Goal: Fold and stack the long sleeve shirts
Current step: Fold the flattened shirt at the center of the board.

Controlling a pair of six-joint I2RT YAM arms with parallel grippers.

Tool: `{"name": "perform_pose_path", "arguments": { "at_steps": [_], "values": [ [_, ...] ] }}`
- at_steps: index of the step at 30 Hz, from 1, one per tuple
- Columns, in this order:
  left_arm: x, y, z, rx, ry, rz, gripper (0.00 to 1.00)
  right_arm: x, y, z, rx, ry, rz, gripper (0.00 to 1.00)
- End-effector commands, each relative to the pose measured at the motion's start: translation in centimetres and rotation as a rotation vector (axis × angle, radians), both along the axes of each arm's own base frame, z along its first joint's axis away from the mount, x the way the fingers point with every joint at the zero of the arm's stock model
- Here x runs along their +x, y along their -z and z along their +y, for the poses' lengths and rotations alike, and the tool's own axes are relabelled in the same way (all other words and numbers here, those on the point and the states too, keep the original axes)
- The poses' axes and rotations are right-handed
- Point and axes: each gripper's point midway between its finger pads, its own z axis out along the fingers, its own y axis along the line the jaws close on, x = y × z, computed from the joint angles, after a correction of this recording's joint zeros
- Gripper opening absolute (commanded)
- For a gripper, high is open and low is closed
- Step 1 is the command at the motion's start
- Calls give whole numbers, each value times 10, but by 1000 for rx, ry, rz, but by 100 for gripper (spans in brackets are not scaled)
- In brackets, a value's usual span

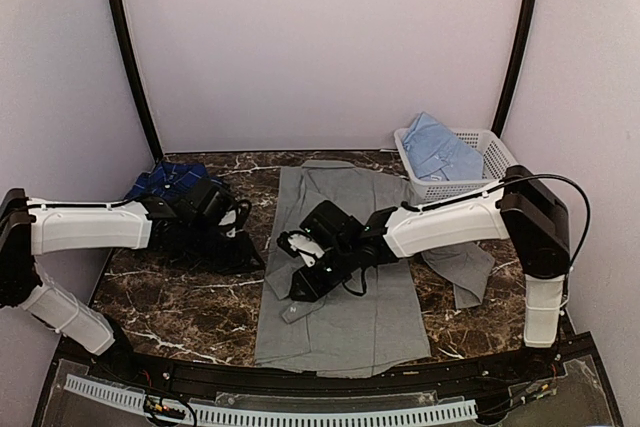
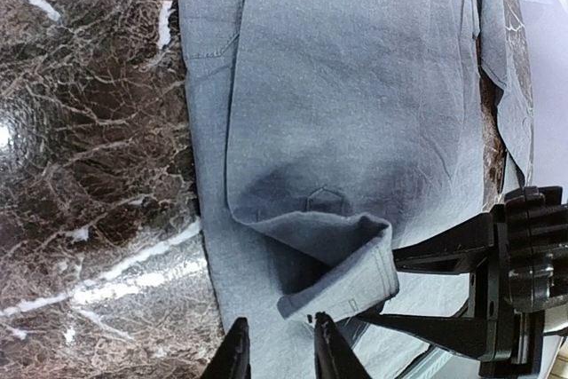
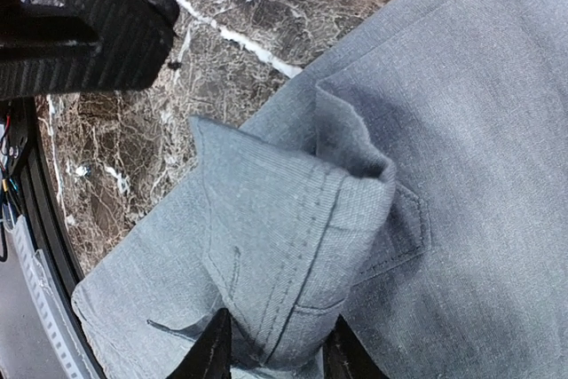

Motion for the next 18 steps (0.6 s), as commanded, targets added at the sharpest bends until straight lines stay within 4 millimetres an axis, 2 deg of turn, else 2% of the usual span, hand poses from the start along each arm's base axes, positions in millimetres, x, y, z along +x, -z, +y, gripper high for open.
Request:
{"name": "perform_pose_path", "arguments": {
  "at_steps": [1,5,11,15,18],
  "values": [
    [-7,8,-9,-36,55,46,25,-3,-14,9,29,-19,-31,33],
    [-10,11,-21,-91,105,53,33,-3,-19,7,30,-12,-43,35],
    [-11,5,-39,-200,177,15,40,4,-40,0,45,20,-93,38],
    [-12,5,-45,-235,206,7,40,10,-54,-1,64,46,-125,39],
    [-15,7,-45,-239,214,13,35,16,-62,-2,80,71,-146,40]
  ]
}}
